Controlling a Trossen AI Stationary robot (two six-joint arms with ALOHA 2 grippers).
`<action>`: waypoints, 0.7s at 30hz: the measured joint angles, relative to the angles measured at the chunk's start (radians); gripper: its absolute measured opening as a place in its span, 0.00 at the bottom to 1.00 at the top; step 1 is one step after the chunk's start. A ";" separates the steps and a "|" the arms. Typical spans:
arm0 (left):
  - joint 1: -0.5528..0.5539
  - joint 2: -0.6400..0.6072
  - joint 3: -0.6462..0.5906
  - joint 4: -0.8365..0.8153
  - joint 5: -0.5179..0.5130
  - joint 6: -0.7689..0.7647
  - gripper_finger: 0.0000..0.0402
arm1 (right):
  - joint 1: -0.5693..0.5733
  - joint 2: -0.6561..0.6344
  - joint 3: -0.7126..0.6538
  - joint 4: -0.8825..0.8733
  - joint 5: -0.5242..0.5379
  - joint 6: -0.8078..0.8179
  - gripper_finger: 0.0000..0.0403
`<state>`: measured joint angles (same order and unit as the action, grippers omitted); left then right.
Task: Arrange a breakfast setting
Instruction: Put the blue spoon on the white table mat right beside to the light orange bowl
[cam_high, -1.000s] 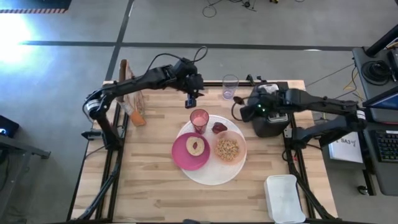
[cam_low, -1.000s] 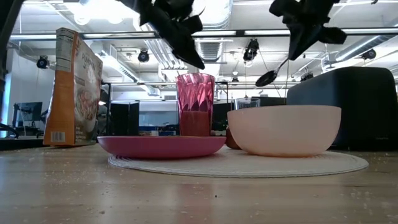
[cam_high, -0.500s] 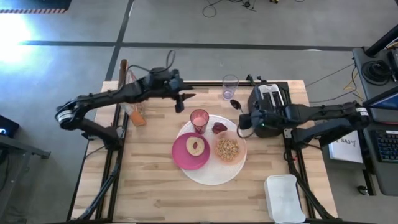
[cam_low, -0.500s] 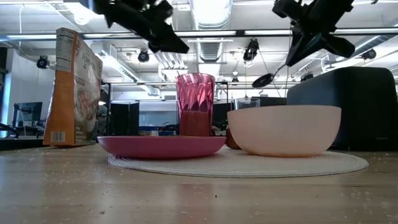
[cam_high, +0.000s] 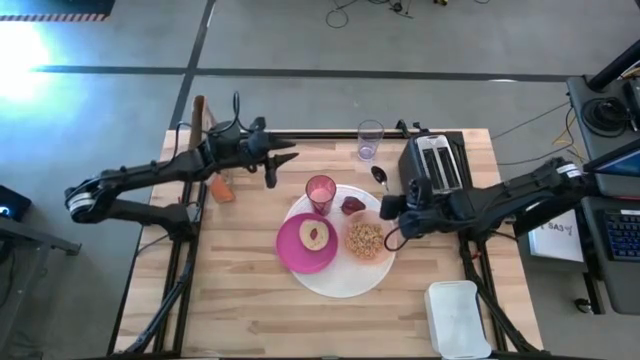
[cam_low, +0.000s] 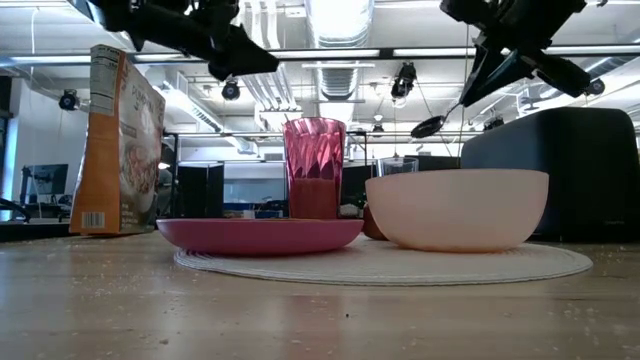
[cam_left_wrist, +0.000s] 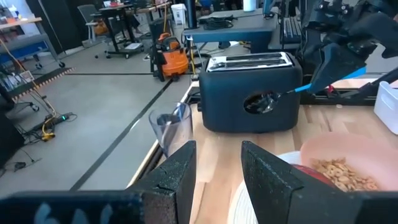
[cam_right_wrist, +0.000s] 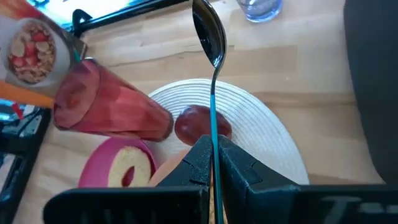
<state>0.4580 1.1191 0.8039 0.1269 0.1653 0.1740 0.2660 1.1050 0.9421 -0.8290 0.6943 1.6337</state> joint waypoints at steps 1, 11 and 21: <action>0.000 -0.005 -0.012 0.007 0.000 -0.001 0.28 | 0.007 0.010 0.000 -0.009 0.006 0.030 0.02; 0.000 -0.031 -0.122 0.126 -0.001 -0.019 0.28 | 0.104 0.100 0.000 -0.198 0.004 0.435 0.02; -0.002 -0.036 -0.128 0.127 0.000 0.001 0.28 | 0.173 0.240 0.000 -0.210 -0.106 0.630 0.02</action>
<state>0.4564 1.0836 0.6762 0.2543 0.1650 0.1755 0.4389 1.3450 0.9421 -1.0393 0.5885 2.2638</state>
